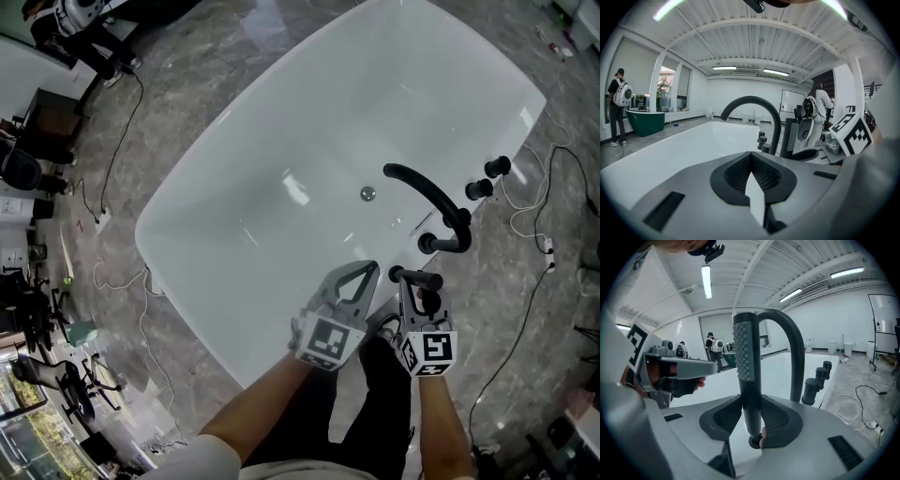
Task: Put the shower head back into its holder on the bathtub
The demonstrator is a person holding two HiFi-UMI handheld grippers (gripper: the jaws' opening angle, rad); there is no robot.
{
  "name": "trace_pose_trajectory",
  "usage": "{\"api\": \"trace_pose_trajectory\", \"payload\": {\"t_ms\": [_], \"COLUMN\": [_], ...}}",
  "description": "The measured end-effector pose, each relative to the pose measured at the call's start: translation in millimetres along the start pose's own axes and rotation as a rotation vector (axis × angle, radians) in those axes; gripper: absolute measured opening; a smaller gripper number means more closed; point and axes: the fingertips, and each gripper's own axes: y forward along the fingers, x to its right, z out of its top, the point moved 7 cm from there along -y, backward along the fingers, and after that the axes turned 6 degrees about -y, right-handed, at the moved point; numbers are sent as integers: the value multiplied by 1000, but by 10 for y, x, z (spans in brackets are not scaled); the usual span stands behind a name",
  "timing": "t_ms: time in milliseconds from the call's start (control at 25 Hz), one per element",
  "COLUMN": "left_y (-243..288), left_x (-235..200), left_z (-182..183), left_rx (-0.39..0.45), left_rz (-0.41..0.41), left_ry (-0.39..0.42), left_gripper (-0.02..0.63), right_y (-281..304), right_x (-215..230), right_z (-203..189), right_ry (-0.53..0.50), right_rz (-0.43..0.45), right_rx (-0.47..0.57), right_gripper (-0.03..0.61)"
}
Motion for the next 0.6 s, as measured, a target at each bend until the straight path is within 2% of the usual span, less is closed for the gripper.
{"api": "trace_pose_trajectory", "payload": {"t_ms": [600], "left_y": [21], "left_x": [41], "left_z": [-109], "left_rx": [-17], "left_rz": [2], "left_ry": [1], "left_gripper": [5], "right_y": [138], "right_x": [-78], "right_z": [-461], "right_ry": [-83], "right_rz": [-11], "right_rx": [-117], "right_gripper": [130]}}
